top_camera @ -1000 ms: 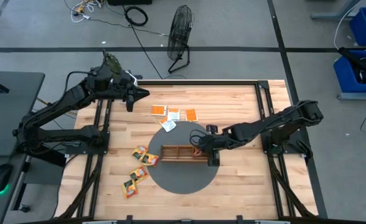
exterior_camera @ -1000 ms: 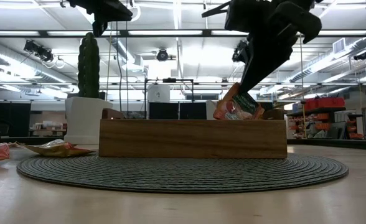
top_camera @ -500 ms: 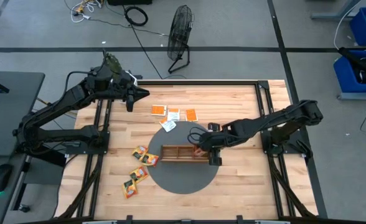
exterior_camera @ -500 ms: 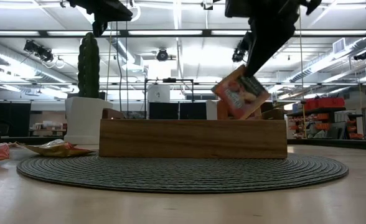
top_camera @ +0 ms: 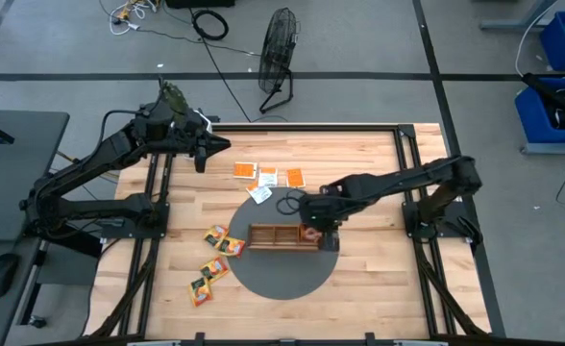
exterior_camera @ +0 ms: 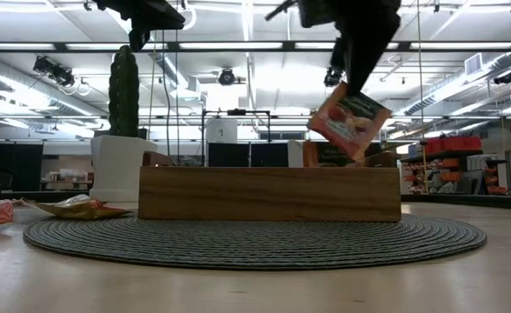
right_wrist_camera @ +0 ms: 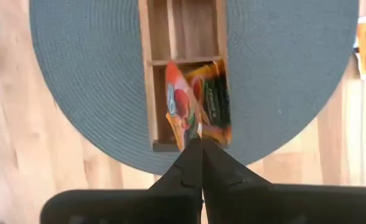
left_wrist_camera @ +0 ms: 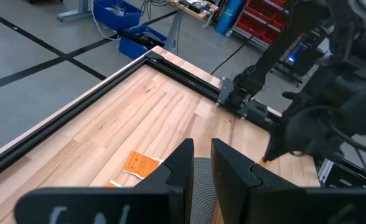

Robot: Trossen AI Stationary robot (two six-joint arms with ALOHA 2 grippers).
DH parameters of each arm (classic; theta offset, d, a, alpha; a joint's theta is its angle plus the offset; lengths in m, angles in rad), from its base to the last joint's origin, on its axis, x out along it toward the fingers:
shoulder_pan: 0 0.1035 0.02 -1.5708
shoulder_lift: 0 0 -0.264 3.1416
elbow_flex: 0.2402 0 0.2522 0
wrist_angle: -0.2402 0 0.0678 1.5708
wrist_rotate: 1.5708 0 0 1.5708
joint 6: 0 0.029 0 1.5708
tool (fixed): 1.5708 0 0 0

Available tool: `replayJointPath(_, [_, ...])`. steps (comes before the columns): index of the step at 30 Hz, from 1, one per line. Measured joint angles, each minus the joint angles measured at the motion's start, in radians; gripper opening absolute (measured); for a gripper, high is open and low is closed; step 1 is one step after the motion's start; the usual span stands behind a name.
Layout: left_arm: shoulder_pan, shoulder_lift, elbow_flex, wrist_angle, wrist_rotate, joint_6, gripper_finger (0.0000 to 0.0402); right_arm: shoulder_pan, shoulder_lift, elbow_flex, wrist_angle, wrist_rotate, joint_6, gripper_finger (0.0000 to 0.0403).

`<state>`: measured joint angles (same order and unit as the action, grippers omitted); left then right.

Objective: Pick & Place Tea
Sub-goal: Put the red tea bag into the right section of the wooden organizer

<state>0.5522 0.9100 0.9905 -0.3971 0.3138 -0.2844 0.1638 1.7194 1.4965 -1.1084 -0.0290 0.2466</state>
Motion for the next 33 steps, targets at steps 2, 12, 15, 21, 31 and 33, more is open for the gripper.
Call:
replayJointPath(2, [0.000,0.000,0.000,-0.005,0.000,0.000,0.0057,0.000,0.053,0.062,-0.055,-0.007,-0.004,0.0000])
replayJointPath(12, [0.000,0.000,0.000,-0.005,0.000,-0.001,0.0057,-0.004,0.259,0.304,-0.274,0.020,-0.084,0.0000])
replayJointPath(15, [0.000,0.000,0.000,-0.005,0.000,-0.001,0.0057,-0.008,0.298,0.335,-0.314,0.020,-0.105,0.0000])
replayJointPath(21, [0.000,0.000,0.000,-0.005,0.000,-0.001,0.0057,-0.011,0.336,0.339,-0.322,0.019,-0.125,0.0000])
replayJointPath(31, [-0.001,0.000,0.000,-0.006,0.000,-0.004,0.0057,-0.014,0.330,0.339,-0.359,0.032,-0.139,0.0000])
replayJointPath(33, [-0.012,0.000,0.000,-0.006,0.000,-0.019,0.0057,-0.010,0.326,0.339,-0.362,0.049,-0.159,0.0000])
